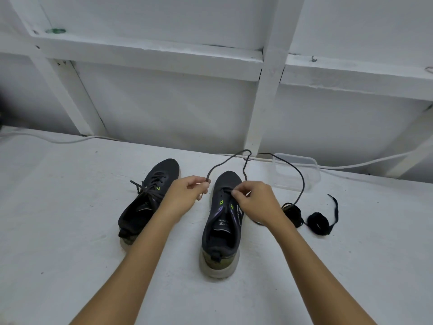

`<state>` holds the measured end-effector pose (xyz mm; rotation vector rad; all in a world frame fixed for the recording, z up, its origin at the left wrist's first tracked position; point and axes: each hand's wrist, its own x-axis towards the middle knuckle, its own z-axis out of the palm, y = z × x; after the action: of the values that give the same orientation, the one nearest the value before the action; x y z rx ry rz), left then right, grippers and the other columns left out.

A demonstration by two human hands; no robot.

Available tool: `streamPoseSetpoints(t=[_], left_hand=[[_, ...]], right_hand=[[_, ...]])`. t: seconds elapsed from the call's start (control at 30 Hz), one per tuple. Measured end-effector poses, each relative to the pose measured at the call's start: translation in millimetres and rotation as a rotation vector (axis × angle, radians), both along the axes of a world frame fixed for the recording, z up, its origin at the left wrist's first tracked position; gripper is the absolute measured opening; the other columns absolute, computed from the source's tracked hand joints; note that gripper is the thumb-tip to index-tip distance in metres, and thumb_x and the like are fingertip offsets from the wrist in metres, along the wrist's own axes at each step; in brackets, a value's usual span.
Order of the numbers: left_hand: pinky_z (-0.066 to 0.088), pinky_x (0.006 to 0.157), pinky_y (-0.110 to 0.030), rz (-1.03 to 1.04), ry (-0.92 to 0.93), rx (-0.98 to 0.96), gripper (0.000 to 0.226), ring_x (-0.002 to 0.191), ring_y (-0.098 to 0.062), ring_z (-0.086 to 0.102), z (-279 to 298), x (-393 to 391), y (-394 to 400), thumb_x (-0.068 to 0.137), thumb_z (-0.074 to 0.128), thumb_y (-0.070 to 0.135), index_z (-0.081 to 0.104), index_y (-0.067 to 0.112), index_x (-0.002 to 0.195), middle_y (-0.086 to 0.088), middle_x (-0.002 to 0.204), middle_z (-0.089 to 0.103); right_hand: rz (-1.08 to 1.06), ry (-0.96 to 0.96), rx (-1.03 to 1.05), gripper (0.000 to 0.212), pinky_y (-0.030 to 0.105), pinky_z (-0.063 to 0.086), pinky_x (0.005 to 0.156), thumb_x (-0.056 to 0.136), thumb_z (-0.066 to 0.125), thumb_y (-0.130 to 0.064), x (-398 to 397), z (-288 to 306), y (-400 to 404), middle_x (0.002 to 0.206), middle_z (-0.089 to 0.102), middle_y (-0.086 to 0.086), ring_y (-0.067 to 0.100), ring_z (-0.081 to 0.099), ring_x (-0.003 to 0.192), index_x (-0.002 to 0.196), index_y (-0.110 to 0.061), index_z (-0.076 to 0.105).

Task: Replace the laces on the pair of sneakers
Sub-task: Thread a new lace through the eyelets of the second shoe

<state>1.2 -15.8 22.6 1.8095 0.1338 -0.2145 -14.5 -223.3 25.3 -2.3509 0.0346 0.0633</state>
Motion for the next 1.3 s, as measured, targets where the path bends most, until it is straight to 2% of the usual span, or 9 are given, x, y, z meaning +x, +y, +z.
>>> streamPoseSetpoints(t=[0.1, 0.2, 0.27, 0.4, 0.53, 0.63, 0.87, 1.07, 1.3], left_hand=[[0.053, 0.067, -0.016, 0.059, 0.046, -0.193, 0.014, 0.078, -0.006, 0.07, -6.5, -5.7, -11.7, 0.094, 0.068, 0.009, 0.071, 0.014, 0.106, 0.001, 0.086, 0.075], [0.056, 0.073, -0.016, 0.065, 0.067, -0.282, 0.02, 0.082, -0.008, 0.071, -11.2, -10.0, -19.2, 0.09, 0.068, -0.002, 0.069, 0.013, 0.103, -0.002, 0.086, 0.075], [0.054, 0.07, -0.013, 0.062, 0.043, -0.251, 0.022, 0.08, -0.003, 0.069, -13.8, -11.6, -22.6, 0.089, 0.068, -0.004, 0.071, 0.016, 0.099, 0.001, 0.086, 0.074], [0.05, 0.065, -0.01, 0.095, -0.012, -0.199, 0.015, 0.076, 0.001, 0.068, -16.9, -12.2, -26.8, 0.09, 0.069, 0.0, 0.072, 0.014, 0.093, 0.0, 0.084, 0.074], [0.055, 0.075, -0.02, 0.135, -0.061, -0.101, 0.015, 0.088, -0.011, 0.071, -22.7, -10.2, -27.4, 0.086, 0.075, 0.007, 0.074, 0.021, 0.089, 0.003, 0.09, 0.075], [0.055, 0.08, -0.026, 0.158, -0.092, -0.001, 0.015, 0.088, -0.009, 0.071, -24.3, -9.9, -26.6, 0.084, 0.077, 0.014, 0.074, 0.029, 0.085, 0.011, 0.087, 0.075], [0.052, 0.079, -0.02, 0.139, -0.127, 0.054, 0.012, 0.086, -0.004, 0.069, -26.5, -10.0, -27.3, 0.086, 0.076, 0.016, 0.071, 0.026, 0.084, 0.009, 0.089, 0.074], [0.045, 0.07, -0.004, 0.132, -0.214, 0.129, 0.014, 0.076, 0.007, 0.064, -29.6, -10.2, -28.9, 0.087, 0.075, 0.012, 0.067, 0.022, 0.082, 0.01, 0.082, 0.072], [0.043, 0.068, -0.003, 0.159, -0.269, 0.216, 0.011, 0.078, 0.007, 0.063, -33.9, -11.4, -33.7, 0.088, 0.074, 0.014, 0.066, 0.02, 0.084, 0.011, 0.081, 0.071]], right_hand=[[0.009, 0.053, 0.017, 0.014, 0.002, 0.037, 0.064, 0.096, 0.065, -0.023, -3.6, -9.1, 5.7, 0.085, 0.07, -0.01, 0.001, 0.061, 0.078, 0.099, -0.021, 0.079], [-0.014, 0.054, 0.031, 0.017, 0.006, 0.041, 0.071, 0.095, 0.065, -0.022, -5.1, -13.1, 12.0, 0.089, 0.073, -0.008, 0.004, 0.063, 0.082, 0.104, -0.021, 0.079], [-0.038, 0.063, 0.059, 0.018, 0.012, 0.046, 0.077, 0.094, 0.066, -0.022, -5.2, -13.3, 14.9, 0.092, 0.075, -0.006, 0.006, 0.066, 0.085, 0.107, -0.021, 0.079], [-0.067, 0.087, 0.128, 0.017, 0.01, 0.046, 0.076, 0.092, 0.069, -0.023, -4.2, -14.8, 18.0, 0.09, 0.074, -0.011, 0.002, 0.067, 0.086, 0.105, -0.024, 0.08], [-0.083, 0.095, 0.17, 0.017, 0.006, 0.046, 0.073, 0.092, 0.069, -0.022, -4.5, -19.1, 18.5, 0.092, 0.076, -0.009, -0.004, 0.065, 0.082, 0.105, -0.024, 0.08], [-0.089, 0.095, 0.198, 0.017, 0.006, 0.047, 0.073, 0.091, 0.071, -0.022, -5.1, -21.7, 19.7, 0.091, 0.076, -0.011, -0.005, 0.065, 0.081, 0.105, -0.024, 0.081], [-0.1, 0.076, 0.248, 0.015, 0.006, 0.047, 0.074, 0.091, 0.073, -0.024, -7.4, -24.8, 18.8, 0.087, 0.075, -0.012, -0.005, 0.065, 0.081, 0.104, -0.025, 0.081], [-0.096, 0.093, 0.297, 0.015, 0.011, 0.05, 0.076, 0.091, 0.074, -0.026, -6.1, -26.9, 19.9, 0.09, 0.077, -0.012, -0.002, 0.068, 0.084, 0.104, -0.028, 0.081], [-0.096, 0.079, 0.311, 0.014, 0.01, 0.046, 0.068, 0.09, 0.074, -0.028, -6.2, -28.6, 21.0, 0.079, 0.075, -0.009, 0.0, 0.066, 0.075, 0.101, -0.031, 0.081]])
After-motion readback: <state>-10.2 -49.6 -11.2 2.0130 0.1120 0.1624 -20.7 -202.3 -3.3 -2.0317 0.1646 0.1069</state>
